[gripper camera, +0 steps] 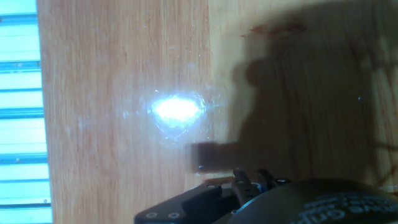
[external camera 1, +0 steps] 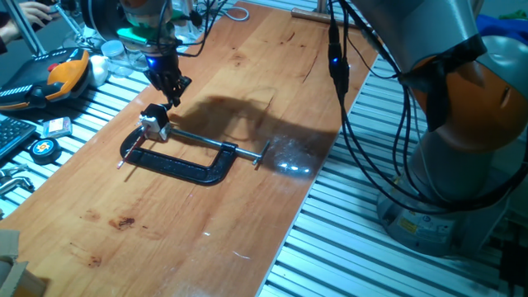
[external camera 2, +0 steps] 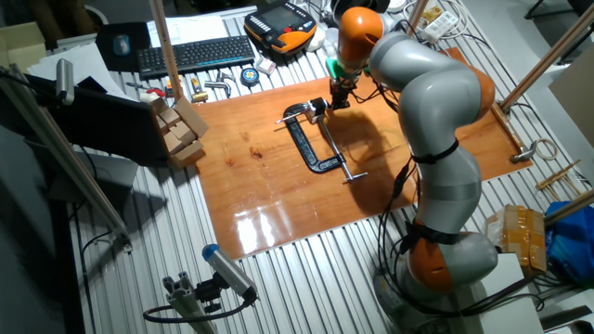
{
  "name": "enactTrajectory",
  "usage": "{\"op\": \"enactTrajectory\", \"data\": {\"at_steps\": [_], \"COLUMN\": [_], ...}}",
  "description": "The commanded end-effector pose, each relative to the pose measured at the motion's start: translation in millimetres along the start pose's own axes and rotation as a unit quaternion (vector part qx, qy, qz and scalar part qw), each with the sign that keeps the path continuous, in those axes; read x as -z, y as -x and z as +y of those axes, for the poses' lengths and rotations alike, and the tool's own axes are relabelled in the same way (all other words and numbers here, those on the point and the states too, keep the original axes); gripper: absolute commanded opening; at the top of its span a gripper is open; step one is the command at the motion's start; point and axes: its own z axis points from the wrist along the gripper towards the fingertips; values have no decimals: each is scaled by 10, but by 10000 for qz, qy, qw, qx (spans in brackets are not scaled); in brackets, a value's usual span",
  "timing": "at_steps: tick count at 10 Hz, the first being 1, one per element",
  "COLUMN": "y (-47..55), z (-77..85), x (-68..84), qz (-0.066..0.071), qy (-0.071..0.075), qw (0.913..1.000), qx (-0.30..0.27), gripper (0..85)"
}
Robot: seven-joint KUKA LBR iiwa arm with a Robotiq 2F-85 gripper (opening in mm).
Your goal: Sharpen the pencil with a pencil sharpener
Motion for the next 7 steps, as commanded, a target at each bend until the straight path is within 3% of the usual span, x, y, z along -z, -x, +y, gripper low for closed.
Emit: {"op": "enactTrajectory", "data": {"at_steps": [1,7], "y": [0,3], "z": [9,112], "x": [6,145], "qz": [-16,-116], "qy": [7,-70], "qw": [10000,9999], "qx": [13,43], "gripper": [0,0]}}
